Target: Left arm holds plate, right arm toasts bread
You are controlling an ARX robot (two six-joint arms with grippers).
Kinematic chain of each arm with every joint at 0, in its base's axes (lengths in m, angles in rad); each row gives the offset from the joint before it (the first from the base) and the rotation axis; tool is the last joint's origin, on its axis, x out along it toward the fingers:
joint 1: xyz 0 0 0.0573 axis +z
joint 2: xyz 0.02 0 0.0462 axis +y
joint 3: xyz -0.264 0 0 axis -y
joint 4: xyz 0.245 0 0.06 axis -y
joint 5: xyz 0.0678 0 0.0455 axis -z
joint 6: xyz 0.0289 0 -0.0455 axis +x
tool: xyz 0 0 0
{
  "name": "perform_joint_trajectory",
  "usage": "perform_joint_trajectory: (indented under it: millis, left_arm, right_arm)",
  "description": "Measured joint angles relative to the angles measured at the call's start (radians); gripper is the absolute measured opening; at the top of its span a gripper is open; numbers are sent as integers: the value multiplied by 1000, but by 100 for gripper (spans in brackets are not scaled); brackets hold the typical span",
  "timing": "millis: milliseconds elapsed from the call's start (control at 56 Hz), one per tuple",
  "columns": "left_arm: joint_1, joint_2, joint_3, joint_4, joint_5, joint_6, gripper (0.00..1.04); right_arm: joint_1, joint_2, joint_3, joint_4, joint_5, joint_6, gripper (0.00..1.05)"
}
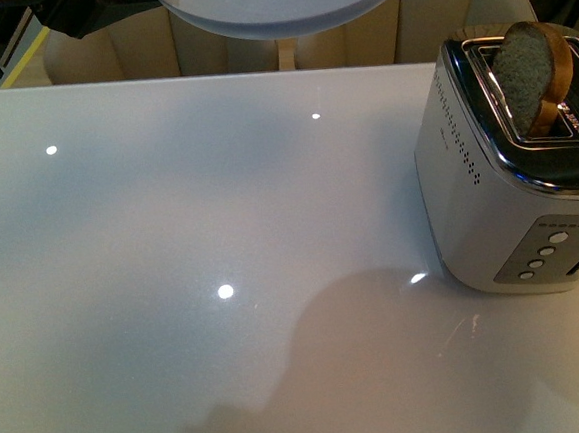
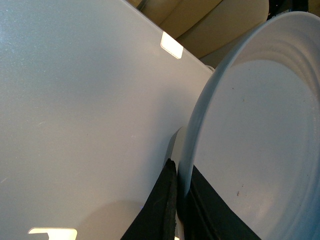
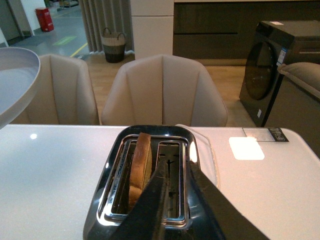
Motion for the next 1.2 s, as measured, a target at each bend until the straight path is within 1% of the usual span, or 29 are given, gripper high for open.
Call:
perform_joint_trajectory:
  millis: [36,89,554,608,804,1197]
  left_arm:
    - [0,0,0,0,-1,0,3]
    - [0,0,0,0,0,0,3]
    - [0,0,0,0,0,0,3]
    - [0,0,0,0,0,0,3]
    - [0,0,0,0,0,0,3]
    - [0,0,0,0,0,0,3]
  right_arm:
    - [0,-18,-11,-6,0,0,6]
    - [0,-51,-28,-19,0,2,2]
    - [0,-294,-119,-173,0,3,2]
    - [0,-305,-148,-142,0,3,2]
    - [0,-441,-148,-266,-3,5,2]
    - [0,-616,-148,-437,-3,5,2]
